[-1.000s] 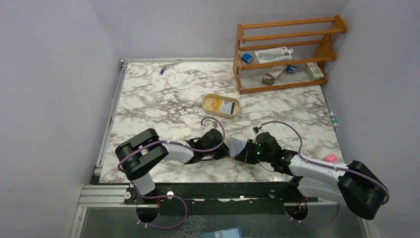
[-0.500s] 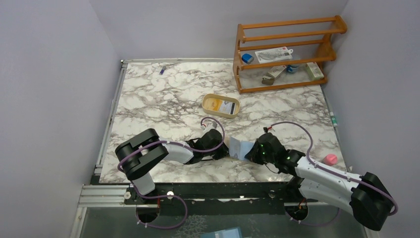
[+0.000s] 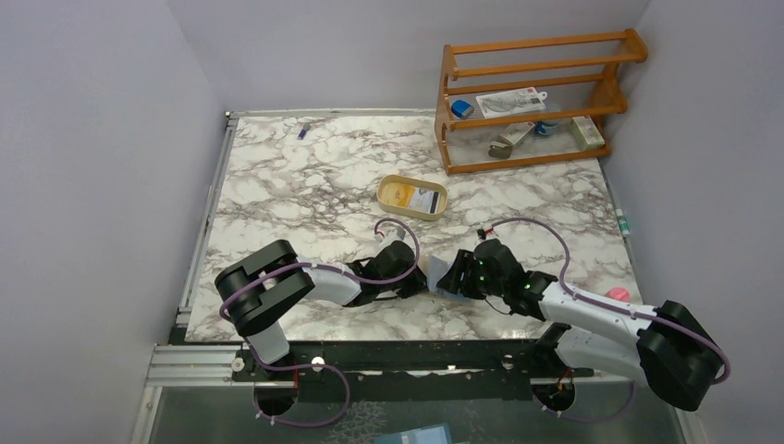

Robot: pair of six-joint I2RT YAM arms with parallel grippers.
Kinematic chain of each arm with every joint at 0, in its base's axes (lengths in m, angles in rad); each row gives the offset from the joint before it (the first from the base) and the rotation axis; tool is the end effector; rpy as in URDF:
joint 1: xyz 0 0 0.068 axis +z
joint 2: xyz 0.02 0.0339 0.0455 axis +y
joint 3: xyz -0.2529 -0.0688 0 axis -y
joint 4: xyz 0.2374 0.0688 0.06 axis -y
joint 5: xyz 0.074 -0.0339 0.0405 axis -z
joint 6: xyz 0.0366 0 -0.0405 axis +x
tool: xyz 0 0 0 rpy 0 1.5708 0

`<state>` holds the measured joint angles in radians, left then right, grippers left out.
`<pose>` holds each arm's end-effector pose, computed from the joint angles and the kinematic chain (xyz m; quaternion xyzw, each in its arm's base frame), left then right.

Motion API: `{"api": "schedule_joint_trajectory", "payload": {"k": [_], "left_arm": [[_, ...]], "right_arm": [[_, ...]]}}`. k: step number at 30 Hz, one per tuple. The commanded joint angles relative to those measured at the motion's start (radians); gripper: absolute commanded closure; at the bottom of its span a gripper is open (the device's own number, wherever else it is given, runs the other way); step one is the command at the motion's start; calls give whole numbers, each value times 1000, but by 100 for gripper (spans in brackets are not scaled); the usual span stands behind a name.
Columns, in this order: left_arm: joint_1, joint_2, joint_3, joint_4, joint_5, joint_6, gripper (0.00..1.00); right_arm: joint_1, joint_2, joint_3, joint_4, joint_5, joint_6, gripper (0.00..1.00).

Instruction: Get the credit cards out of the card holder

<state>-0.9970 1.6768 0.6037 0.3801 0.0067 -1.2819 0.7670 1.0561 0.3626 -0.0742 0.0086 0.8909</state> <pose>0.1615 -0.2503 0.1144 -0.1271 0.8962 -0.3873 0.1749 0.1413 0.1358 0.1512 0.0587 0.9186 0.2855 0.2670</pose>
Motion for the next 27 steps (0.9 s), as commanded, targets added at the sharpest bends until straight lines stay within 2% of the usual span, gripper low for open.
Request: {"api": "schedule_joint_trajectory", "payload": {"k": [1,11,21,27], "left_arm": [[-5,32,-43,-133,-20,28,100],[-5,31,-49,-127,-14,30,100],[-6,41,-45,-124,-8,34,100],[-5,55,-49,-110,-7,32,100]], "right_arm": [[8,21,-28,132,-53,32,45],[8,89,-143,316,-75,117,48],[8,187,-298,673,-108,217,51],[8,188,-426,842,-90,310,57]]}}
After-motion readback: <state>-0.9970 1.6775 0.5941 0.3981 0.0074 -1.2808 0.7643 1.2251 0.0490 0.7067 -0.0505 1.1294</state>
